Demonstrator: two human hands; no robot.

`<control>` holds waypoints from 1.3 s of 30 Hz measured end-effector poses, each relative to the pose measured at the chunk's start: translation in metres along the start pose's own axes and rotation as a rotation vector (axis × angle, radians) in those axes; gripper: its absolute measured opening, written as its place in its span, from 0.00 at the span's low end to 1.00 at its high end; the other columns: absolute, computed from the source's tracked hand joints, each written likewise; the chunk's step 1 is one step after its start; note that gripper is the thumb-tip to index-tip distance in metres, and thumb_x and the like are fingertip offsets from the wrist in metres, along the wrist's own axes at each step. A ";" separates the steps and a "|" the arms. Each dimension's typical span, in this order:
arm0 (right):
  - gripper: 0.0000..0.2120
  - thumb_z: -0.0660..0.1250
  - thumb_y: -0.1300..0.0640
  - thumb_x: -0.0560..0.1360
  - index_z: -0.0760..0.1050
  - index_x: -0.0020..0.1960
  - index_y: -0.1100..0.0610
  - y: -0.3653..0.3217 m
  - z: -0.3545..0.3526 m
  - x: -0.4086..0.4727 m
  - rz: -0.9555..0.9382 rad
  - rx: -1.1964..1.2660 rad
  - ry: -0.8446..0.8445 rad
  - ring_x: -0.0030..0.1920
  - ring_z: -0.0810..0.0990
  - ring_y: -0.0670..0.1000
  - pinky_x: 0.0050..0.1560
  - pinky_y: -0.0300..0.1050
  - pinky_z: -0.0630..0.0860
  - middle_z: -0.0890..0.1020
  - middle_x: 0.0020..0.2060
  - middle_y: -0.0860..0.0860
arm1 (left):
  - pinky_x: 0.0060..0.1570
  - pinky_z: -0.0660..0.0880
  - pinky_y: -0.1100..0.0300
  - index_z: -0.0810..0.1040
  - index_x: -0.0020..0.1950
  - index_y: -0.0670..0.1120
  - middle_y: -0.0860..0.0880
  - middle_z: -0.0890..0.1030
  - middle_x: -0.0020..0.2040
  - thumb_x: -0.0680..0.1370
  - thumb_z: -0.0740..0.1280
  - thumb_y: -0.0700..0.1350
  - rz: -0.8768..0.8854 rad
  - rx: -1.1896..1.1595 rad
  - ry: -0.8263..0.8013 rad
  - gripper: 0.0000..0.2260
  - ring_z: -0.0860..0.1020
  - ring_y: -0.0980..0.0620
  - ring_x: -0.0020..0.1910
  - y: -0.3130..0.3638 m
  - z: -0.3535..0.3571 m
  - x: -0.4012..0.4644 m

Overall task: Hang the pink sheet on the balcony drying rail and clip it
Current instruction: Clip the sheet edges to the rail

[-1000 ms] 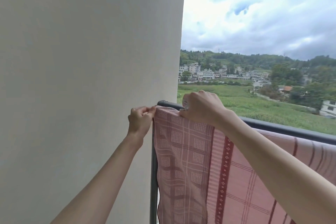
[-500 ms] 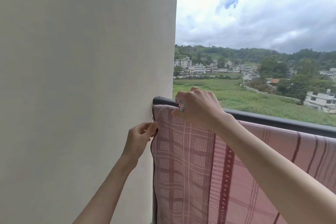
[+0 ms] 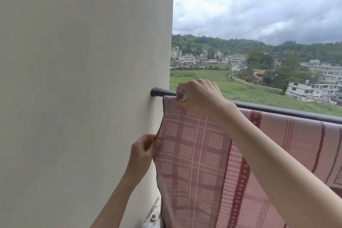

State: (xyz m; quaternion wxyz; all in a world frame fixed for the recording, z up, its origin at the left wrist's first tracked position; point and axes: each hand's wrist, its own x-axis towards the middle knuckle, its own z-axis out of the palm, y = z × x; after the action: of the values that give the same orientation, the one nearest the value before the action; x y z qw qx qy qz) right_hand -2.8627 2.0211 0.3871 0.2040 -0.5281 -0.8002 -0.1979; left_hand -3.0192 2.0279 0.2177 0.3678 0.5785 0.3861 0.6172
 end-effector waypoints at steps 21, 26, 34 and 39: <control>0.09 0.73 0.57 0.67 0.79 0.46 0.57 -0.028 0.059 -0.061 -0.163 0.059 0.572 0.43 0.82 0.52 0.40 0.46 0.78 0.83 0.42 0.49 | 0.64 0.69 0.41 0.78 0.58 0.40 0.39 0.81 0.56 0.70 0.72 0.48 -0.160 -0.142 -0.488 0.20 0.78 0.42 0.57 -0.031 -0.017 0.051; 0.09 0.67 0.55 0.69 0.77 0.49 0.54 -0.047 0.106 -0.098 0.055 0.238 0.250 0.38 0.81 0.49 0.32 0.44 0.78 0.82 0.40 0.47 | 0.67 0.65 0.43 0.78 0.59 0.41 0.42 0.81 0.56 0.65 0.75 0.57 -0.213 -0.170 -0.614 0.29 0.77 0.45 0.58 -0.037 -0.017 0.054; 0.09 0.63 0.50 0.75 0.73 0.54 0.51 -0.046 0.170 -0.126 0.472 0.394 -0.018 0.39 0.76 0.42 0.42 0.38 0.75 0.80 0.43 0.43 | 0.64 0.70 0.49 0.75 0.63 0.45 0.43 0.78 0.61 0.65 0.75 0.56 -0.309 -0.224 -0.645 0.30 0.76 0.45 0.61 -0.070 -0.012 0.030; 0.11 0.61 0.51 0.76 0.69 0.58 0.48 -0.054 0.199 -0.141 0.516 0.456 -0.091 0.45 0.79 0.43 0.41 0.36 0.71 0.79 0.46 0.43 | 0.65 0.69 0.48 0.75 0.63 0.44 0.44 0.78 0.61 0.66 0.74 0.59 -0.422 -0.214 -0.626 0.31 0.75 0.46 0.62 -0.110 -0.019 0.008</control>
State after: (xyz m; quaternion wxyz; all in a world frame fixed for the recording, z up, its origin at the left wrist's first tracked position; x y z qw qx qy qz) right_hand -2.8851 1.9998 0.1396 0.3241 -0.6622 -0.6722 0.0681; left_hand -3.0382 2.0819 0.1211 0.6451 0.6049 0.2991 0.3584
